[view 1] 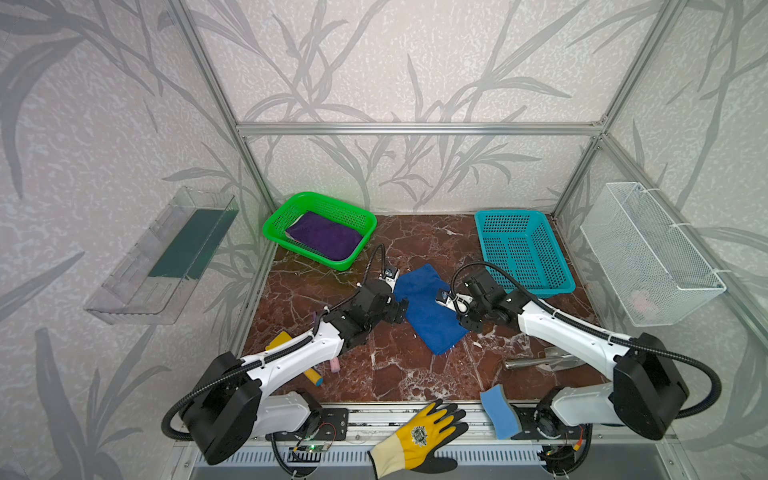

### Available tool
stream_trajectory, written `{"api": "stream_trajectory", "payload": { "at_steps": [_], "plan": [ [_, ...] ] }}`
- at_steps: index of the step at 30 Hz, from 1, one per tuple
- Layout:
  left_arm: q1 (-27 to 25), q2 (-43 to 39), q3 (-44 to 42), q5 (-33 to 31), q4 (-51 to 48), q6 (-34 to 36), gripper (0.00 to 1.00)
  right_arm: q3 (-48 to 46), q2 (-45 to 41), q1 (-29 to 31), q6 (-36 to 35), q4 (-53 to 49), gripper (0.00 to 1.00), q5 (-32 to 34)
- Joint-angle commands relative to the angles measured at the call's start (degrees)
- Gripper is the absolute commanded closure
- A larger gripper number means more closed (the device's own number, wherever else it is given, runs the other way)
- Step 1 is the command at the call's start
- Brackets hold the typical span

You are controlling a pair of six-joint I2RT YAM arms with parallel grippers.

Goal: Fold and stack the towels
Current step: 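Grasp the blue towel's corners with both grippers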

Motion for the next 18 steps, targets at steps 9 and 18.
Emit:
{"api": "stream_trajectory", "payload": {
  "at_steps": [9,18],
  "plan": [
    [1.1,-1.0,-1.7,-1.0,0.9,-0.3,0.05,-1.2,8.7,-1.2,-10.5,-2.7,0.68,7.8],
    [1.9,-0.5,-2.0,-0.4,1.6,0.0,0.05,-4.1,8.0,-4.4,-18.0,0.1,0.67,9.2]
  ]
}}
